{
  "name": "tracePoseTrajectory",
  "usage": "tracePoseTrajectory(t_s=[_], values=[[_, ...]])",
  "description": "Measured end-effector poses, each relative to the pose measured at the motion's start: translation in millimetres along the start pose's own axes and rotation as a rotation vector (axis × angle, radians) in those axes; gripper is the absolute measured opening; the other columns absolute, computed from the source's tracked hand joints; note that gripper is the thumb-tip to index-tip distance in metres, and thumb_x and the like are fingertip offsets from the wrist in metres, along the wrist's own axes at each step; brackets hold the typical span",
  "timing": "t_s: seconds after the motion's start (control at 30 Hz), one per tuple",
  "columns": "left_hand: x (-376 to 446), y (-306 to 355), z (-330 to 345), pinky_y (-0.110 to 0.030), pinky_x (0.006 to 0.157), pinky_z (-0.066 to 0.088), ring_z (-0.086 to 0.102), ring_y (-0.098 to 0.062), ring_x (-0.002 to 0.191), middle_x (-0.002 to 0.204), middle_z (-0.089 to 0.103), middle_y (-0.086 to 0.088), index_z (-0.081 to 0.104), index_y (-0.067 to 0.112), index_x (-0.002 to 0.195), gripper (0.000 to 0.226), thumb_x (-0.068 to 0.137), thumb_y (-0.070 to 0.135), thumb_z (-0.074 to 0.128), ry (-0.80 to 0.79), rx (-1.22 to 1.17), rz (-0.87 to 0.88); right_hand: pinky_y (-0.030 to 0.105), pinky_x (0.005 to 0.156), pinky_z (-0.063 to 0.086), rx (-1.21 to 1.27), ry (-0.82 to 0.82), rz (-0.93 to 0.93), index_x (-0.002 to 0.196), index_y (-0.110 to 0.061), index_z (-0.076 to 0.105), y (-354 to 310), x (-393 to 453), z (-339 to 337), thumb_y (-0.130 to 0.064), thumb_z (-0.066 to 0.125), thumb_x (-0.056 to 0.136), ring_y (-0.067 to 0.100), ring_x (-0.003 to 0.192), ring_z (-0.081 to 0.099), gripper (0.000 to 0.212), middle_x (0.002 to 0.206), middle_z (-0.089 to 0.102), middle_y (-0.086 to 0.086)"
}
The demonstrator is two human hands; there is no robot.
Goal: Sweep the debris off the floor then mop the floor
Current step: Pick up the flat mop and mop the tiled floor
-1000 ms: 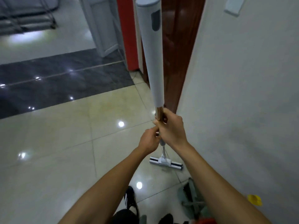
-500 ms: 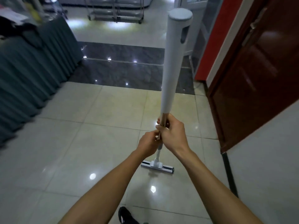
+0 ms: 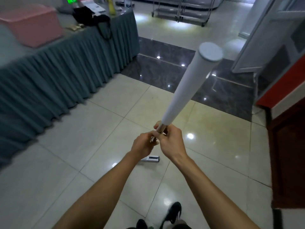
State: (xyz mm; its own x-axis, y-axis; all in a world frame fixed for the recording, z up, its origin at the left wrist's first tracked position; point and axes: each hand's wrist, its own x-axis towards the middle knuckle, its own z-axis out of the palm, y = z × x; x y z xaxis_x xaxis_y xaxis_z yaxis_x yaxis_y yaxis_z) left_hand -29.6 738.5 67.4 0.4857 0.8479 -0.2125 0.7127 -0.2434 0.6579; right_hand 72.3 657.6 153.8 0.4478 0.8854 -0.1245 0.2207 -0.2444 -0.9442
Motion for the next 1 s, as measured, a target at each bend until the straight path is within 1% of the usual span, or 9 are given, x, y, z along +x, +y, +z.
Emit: tracePoseTrajectory(t_s=[0.1,0.37,0.43,0.5,0.6,0.8,0.9,0.97,1.0], values=[[21,-19,-12,-0.029,0.064,0.037,0.055,-0.023,0.076,0.082,0.061,0.006,0.067,0.021,0.107,0.016,0.095,0.019,0.058,0.084,-0.003,-0.052,0.014,0.066,0.053,0.011,-0.090,-0.036,0.096,-0.015,0.068,-5,35,19,-0.004,0.068,0.087,0.010,0.079,0.066,0.014,0.088,0.070,0.000],[101,-24,-39,-0.029,0.061,0.044,0.058,-0.017,0.071,0.078,0.060,0.010,0.056,0.033,0.095,0.015,0.100,0.020,0.057,0.223,-0.006,-0.265,0.012,0.066,0.050,0.012,-0.304,-0.097,0.096,-0.013,0.066,-20,144,35,-0.002,0.070,0.085,0.009,0.080,0.067,0.016,0.088,0.069,0.000],[121,-26,-43,-0.033,0.066,0.052,0.062,-0.020,0.075,0.082,0.064,0.007,0.059,0.034,0.096,0.013,0.099,0.021,0.058,0.240,-0.005,-0.281,0.013,0.068,0.051,-0.003,-0.331,-0.132,0.095,-0.013,0.066,-25,167,36,-0.001,0.069,0.085,0.013,0.083,0.066,0.016,0.088,0.068,0.002],[141,-26,-46,-0.032,0.067,0.052,0.062,-0.017,0.074,0.085,0.067,0.006,0.066,0.028,0.102,0.011,0.099,0.020,0.059,0.246,-0.014,-0.284,0.012,0.067,0.051,-0.011,-0.342,-0.144,0.095,-0.013,0.066,-27,188,34,-0.001,0.069,0.085,0.014,0.085,0.066,0.016,0.088,0.068,0.003],[174,-21,-49,-0.027,0.065,0.046,0.057,-0.009,0.071,0.087,0.068,0.009,0.070,0.024,0.110,0.015,0.100,0.020,0.059,0.242,-0.034,-0.261,0.011,0.069,0.051,0.010,-0.347,-0.139,0.099,-0.011,0.067,-27,219,28,-0.002,0.069,0.086,0.014,0.089,0.067,0.016,0.091,0.070,0.003],[246,-17,-54,-0.035,0.074,0.054,0.066,-0.022,0.086,0.099,0.072,0.004,0.069,0.028,0.113,0.019,0.098,0.024,0.058,0.160,0.006,-0.170,0.022,0.079,0.057,-0.025,-0.322,-0.128,0.103,-0.012,0.069,-12,281,21,-0.004,0.067,0.086,0.010,0.090,0.069,0.020,0.092,0.072,-0.001],[284,-23,-55,-0.031,0.064,0.042,0.063,-0.025,0.082,0.098,0.072,-0.003,0.068,0.020,0.108,0.022,0.092,0.013,0.054,0.089,0.067,-0.110,0.026,0.076,0.057,-0.083,-0.300,-0.115,0.098,-0.010,0.068,0,312,24,-0.008,0.068,0.088,0.009,0.086,0.068,0.010,0.090,0.072,0.000],[309,-27,-58,-0.030,0.066,0.038,0.064,-0.034,0.088,0.099,0.071,-0.010,0.069,0.013,0.109,0.024,0.092,0.006,0.053,0.039,0.056,-0.089,0.028,0.075,0.056,-0.117,-0.272,-0.095,0.098,-0.008,0.068,6,329,28,-0.010,0.068,0.089,0.009,0.086,0.066,0.009,0.092,0.071,0.002],[322,-28,-61,-0.031,0.068,0.039,0.065,-0.037,0.094,0.103,0.071,-0.012,0.069,0.013,0.112,0.026,0.092,0.005,0.054,0.023,0.052,-0.067,0.024,0.075,0.054,-0.112,-0.251,-0.078,0.102,-0.008,0.068,5,338,30,-0.010,0.068,0.090,0.007,0.089,0.065,0.012,0.096,0.071,0.003]])
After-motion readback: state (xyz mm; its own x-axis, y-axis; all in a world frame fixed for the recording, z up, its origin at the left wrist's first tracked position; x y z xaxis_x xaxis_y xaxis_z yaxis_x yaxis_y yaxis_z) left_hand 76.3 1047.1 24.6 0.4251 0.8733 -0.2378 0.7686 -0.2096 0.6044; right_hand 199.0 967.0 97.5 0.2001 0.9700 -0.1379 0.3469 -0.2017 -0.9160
